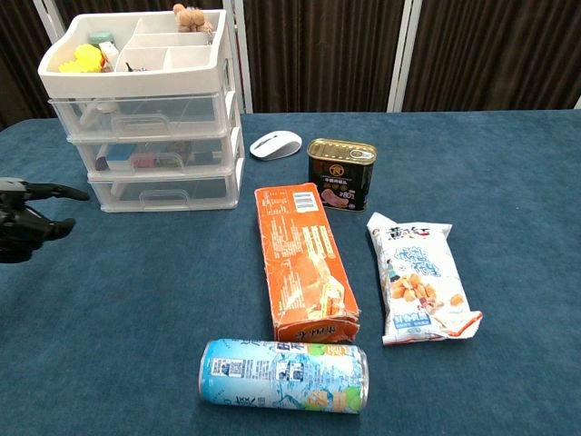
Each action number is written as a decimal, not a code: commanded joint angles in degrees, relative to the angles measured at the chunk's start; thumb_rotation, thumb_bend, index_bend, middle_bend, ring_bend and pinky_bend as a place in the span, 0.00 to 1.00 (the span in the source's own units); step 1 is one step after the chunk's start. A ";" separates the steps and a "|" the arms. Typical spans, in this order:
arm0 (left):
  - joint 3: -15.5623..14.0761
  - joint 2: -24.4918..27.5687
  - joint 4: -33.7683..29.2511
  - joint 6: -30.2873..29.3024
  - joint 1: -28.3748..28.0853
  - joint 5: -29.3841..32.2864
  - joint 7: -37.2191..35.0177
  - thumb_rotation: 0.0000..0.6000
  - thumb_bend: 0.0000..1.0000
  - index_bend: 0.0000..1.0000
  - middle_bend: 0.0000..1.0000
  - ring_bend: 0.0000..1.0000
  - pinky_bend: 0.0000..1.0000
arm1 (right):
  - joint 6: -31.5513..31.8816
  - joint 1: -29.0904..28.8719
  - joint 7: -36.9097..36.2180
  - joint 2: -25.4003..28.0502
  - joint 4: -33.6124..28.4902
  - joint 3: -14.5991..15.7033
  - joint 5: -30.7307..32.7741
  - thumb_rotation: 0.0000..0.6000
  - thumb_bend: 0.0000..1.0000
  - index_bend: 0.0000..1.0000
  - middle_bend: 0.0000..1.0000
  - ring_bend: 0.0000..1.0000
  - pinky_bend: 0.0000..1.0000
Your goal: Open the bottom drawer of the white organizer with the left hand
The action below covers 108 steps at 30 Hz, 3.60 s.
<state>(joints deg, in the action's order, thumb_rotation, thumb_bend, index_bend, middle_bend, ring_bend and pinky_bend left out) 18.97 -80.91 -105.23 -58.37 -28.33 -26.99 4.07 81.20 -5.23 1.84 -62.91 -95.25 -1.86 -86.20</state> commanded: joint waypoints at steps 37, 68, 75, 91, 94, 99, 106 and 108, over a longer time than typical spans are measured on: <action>10.43 -18.97 19.25 4.23 -12.54 16.39 -3.43 1.00 0.57 0.12 1.00 1.00 0.95 | -0.45 -0.22 -1.80 0.89 -0.94 0.71 -1.06 1.00 0.10 0.00 0.00 0.00 0.04; 5.22 -12.80 9.34 6.02 -6.82 12.02 -4.85 1.00 0.58 0.29 1.00 1.00 0.95 | -0.25 -0.03 -1.82 1.05 -1.39 0.64 -0.61 1.00 0.10 0.00 0.00 0.00 0.04; 0.15 -6.34 3.09 10.32 -4.15 5.39 -3.79 1.00 0.57 0.23 0.98 0.97 0.95 | -0.18 0.05 -1.84 1.12 -1.58 0.54 -0.35 1.00 0.10 0.00 0.00 0.00 0.04; -6.87 -5.35 3.47 -10.32 -11.39 -11.86 24.87 1.00 0.57 0.20 0.97 0.96 0.95 | -0.56 0.02 -1.44 1.14 -1.82 0.49 0.17 1.00 0.10 0.00 0.00 0.00 0.04; -5.78 -5.89 4.37 -10.97 -12.60 -9.11 27.56 1.00 0.57 0.20 0.97 0.96 0.95 | -0.68 0.01 -1.46 1.16 -1.91 0.54 0.19 1.00 0.10 0.00 0.00 0.00 0.04; -4.15 -6.57 6.81 -9.74 -14.76 -2.07 31.34 1.00 0.57 0.21 0.97 0.96 0.95 | -0.71 -0.02 -1.47 1.20 -1.92 0.55 0.15 1.00 0.10 0.00 0.00 0.00 0.04; -2.60 -8.43 10.49 -7.25 -17.16 7.58 34.11 1.00 0.57 0.24 0.97 0.97 0.95 | -0.78 -0.05 -1.56 1.22 -1.90 0.52 0.18 1.00 0.10 0.00 0.00 0.00 0.04; -2.56 -8.89 11.26 -6.67 -17.51 8.80 34.33 1.00 0.58 0.26 0.97 0.97 0.95 | -0.79 -0.05 -1.57 1.23 -1.90 0.55 0.15 1.00 0.10 0.00 0.00 0.00 0.04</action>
<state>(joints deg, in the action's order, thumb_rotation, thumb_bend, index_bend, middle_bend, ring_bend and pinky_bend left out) 16.02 -89.04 -95.07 -65.91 -45.07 -19.53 37.65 80.41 -5.28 0.27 -61.68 -97.15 -1.30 -86.05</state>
